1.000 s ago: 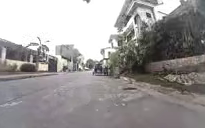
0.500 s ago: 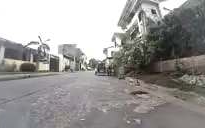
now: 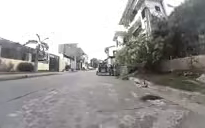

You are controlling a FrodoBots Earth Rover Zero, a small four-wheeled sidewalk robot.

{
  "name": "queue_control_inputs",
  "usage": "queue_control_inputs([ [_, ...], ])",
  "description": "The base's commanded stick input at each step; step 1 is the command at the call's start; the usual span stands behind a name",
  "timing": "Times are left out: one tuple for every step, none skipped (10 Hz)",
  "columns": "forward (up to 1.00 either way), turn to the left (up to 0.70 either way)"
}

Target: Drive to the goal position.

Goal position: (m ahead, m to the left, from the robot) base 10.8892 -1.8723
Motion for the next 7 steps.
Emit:
queue_control_inputs([
  [1.0,0.03],
  [1.0,0.03],
  [1.0,0.03],
  [1.0,0.04],
  [1.0,0.04],
  [1.0,0.0],
  [1.0,0.0],
])
